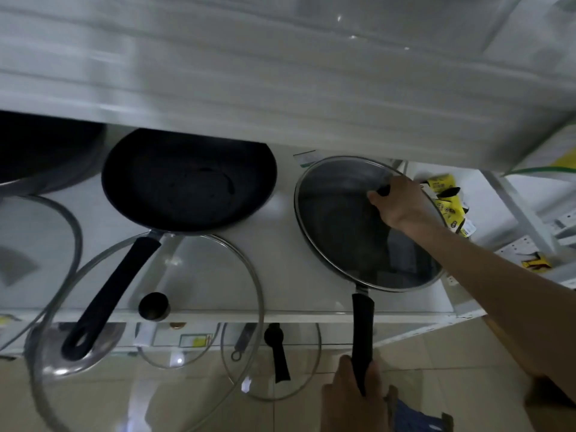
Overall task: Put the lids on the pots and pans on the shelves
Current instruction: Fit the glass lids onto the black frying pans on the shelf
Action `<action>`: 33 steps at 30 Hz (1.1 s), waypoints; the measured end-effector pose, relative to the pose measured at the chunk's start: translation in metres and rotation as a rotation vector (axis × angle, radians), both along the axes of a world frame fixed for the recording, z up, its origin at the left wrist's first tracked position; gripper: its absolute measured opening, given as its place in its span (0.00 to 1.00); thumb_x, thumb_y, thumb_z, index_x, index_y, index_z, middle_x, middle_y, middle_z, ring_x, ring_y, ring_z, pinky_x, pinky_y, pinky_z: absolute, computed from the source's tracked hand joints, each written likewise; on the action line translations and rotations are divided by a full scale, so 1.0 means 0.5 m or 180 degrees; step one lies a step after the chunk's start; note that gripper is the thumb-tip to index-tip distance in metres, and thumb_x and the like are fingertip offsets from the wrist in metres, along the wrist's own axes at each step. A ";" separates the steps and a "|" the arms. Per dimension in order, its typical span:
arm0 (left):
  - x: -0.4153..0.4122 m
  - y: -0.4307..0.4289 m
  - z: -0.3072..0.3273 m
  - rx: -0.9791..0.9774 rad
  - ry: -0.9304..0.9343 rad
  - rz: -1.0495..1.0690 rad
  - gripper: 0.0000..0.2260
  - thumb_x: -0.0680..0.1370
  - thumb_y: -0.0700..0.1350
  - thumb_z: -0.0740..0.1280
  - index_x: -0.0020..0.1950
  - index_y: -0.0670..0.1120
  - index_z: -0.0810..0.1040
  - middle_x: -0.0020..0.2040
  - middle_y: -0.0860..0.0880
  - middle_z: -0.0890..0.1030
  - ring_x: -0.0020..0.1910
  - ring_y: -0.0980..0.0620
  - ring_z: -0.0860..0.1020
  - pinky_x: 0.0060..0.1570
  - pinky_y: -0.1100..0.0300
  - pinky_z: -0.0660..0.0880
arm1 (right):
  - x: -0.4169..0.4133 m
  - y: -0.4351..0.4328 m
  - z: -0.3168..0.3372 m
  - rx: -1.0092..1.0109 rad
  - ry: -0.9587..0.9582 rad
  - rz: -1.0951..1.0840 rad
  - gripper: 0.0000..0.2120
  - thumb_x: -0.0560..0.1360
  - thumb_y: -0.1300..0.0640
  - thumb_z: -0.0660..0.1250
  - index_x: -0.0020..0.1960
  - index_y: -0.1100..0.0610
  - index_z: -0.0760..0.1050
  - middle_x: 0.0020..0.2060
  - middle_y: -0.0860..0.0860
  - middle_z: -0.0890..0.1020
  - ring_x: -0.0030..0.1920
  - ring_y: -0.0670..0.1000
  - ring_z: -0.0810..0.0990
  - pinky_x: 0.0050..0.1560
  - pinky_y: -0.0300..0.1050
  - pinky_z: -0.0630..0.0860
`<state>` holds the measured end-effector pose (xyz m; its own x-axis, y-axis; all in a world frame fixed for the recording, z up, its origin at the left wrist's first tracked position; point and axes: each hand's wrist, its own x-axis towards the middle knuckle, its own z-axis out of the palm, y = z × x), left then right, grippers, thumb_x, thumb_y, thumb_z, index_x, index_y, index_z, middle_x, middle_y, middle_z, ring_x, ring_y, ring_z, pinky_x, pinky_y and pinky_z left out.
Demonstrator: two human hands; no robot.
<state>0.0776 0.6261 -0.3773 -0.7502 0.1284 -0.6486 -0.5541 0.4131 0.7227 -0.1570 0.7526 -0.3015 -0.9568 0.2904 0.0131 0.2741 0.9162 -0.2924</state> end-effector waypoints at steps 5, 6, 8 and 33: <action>0.019 -0.027 0.024 -0.0441 0.1006 -0.0337 0.30 0.70 0.72 0.36 0.52 0.58 0.68 0.36 0.56 0.64 0.32 0.58 0.64 0.32 0.71 0.60 | -0.002 -0.008 0.000 0.0096 -0.0349 -0.0038 0.25 0.76 0.46 0.67 0.63 0.65 0.72 0.61 0.64 0.77 0.62 0.63 0.75 0.58 0.52 0.73; 0.013 -0.039 0.028 -0.0600 0.1155 -0.0532 0.39 0.63 0.74 0.31 0.59 0.60 0.67 0.39 0.56 0.67 0.31 0.57 0.66 0.31 0.74 0.58 | 0.006 -0.017 0.002 0.0306 -0.0470 -0.0073 0.30 0.75 0.44 0.67 0.67 0.64 0.69 0.64 0.64 0.74 0.64 0.64 0.73 0.61 0.54 0.72; -0.001 -0.090 0.056 -0.0678 0.0785 -0.0445 0.52 0.53 0.79 0.33 0.63 0.54 0.70 0.53 0.52 0.77 0.48 0.57 0.78 0.47 0.70 0.73 | 0.035 -0.053 0.012 0.0985 -0.0443 -0.0029 0.36 0.74 0.43 0.67 0.71 0.66 0.61 0.67 0.67 0.68 0.66 0.66 0.68 0.63 0.58 0.71; -0.221 -0.733 0.063 -0.0769 0.0242 0.0646 0.15 0.78 0.56 0.63 0.40 0.45 0.72 0.24 0.46 0.72 0.21 0.49 0.68 0.25 0.61 0.65 | 0.358 -0.554 -0.157 -0.0467 -0.0992 0.2142 0.17 0.80 0.50 0.60 0.65 0.57 0.67 0.57 0.57 0.77 0.57 0.57 0.77 0.45 0.44 0.67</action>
<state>-0.0328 0.2599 -0.3457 -0.7923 -0.1795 -0.5832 -0.5908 0.4644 0.6597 0.0221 0.4758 -0.3802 -0.8814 -0.3798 -0.2810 -0.2406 0.8727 -0.4249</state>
